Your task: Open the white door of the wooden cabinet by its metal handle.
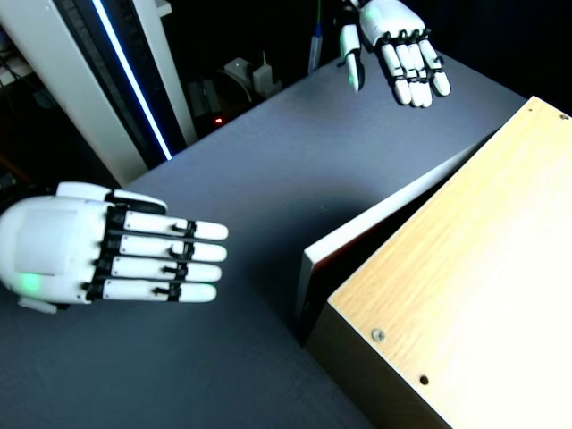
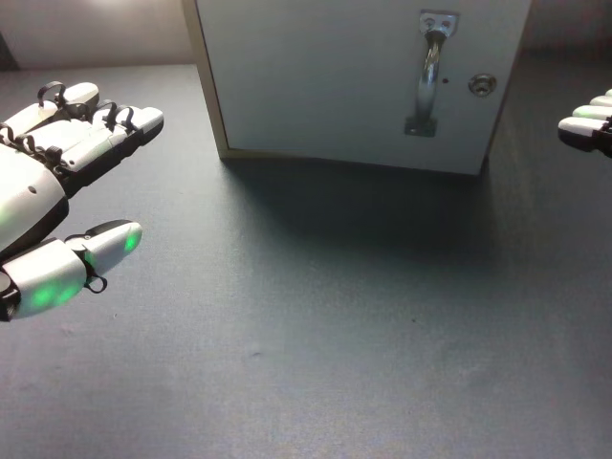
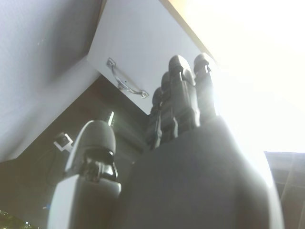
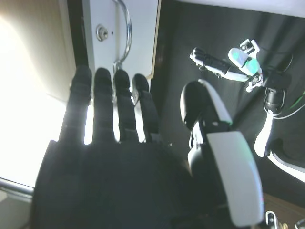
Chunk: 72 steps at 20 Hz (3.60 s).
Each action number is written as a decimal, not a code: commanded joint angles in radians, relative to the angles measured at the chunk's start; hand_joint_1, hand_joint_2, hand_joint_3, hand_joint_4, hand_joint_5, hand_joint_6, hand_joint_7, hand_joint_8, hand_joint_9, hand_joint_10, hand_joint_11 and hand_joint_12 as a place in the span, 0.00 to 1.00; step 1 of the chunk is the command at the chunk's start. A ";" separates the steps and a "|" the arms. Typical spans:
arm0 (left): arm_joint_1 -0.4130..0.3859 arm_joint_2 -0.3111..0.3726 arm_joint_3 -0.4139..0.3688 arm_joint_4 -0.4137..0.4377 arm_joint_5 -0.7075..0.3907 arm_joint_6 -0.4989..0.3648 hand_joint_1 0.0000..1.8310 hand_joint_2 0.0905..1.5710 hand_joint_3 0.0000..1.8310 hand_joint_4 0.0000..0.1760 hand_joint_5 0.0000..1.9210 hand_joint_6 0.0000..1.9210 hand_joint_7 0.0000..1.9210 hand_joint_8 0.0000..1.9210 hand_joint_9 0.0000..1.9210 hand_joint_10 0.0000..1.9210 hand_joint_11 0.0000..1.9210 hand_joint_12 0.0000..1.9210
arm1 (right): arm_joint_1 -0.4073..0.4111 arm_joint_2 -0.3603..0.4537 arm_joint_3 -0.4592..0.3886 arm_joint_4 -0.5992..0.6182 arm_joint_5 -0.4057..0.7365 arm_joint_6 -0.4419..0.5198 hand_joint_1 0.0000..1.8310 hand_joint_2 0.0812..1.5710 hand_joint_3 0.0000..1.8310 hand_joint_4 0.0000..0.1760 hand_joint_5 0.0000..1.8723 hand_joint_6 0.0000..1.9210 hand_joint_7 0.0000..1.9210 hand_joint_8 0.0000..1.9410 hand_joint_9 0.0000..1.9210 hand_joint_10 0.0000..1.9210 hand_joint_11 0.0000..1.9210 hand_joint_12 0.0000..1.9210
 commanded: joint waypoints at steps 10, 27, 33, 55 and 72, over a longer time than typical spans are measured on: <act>-0.010 0.003 0.007 -0.009 -0.125 -0.004 0.06 0.89 0.00 0.00 0.08 0.00 0.07 0.00 0.07 0.00 0.02 0.19 | 0.071 -0.023 0.046 0.027 0.069 0.002 0.06 0.89 0.00 0.00 0.01 0.00 0.00 0.00 0.00 0.00 0.00 0.06; -0.010 -0.007 0.019 -0.004 -0.114 -0.020 0.07 0.91 0.00 0.00 0.09 0.00 0.07 0.00 0.06 0.00 0.00 0.23 | 0.233 -0.123 0.192 0.024 -0.130 -0.017 0.00 0.87 0.00 0.00 0.00 0.00 0.00 0.00 0.00 0.00 0.00 0.00; -0.012 -0.008 0.020 -0.002 -0.114 -0.025 0.09 0.92 0.00 0.00 0.08 0.00 0.07 0.00 0.06 0.00 0.00 0.24 | 0.275 -0.141 0.219 0.017 -0.178 -0.021 0.00 0.84 0.00 0.00 0.00 0.00 0.00 0.00 0.00 0.00 0.00 0.00; -0.012 -0.013 0.022 -0.001 -0.114 -0.032 0.10 0.92 0.00 0.00 0.08 0.00 0.07 0.00 0.06 0.00 0.00 0.24 | 0.373 -0.186 0.275 -0.050 -0.281 -0.023 0.00 0.87 0.00 0.00 0.00 0.00 0.00 0.00 0.00 0.00 0.00 0.00; 0.018 -0.012 0.018 -0.006 -0.137 -0.060 0.12 0.91 0.00 0.00 0.10 0.00 0.08 0.00 0.07 0.00 0.01 0.25 | 0.363 -0.110 0.164 -0.080 -0.186 -0.023 0.00 0.86 0.00 0.00 0.00 0.00 0.00 0.00 0.00 0.00 0.00 0.00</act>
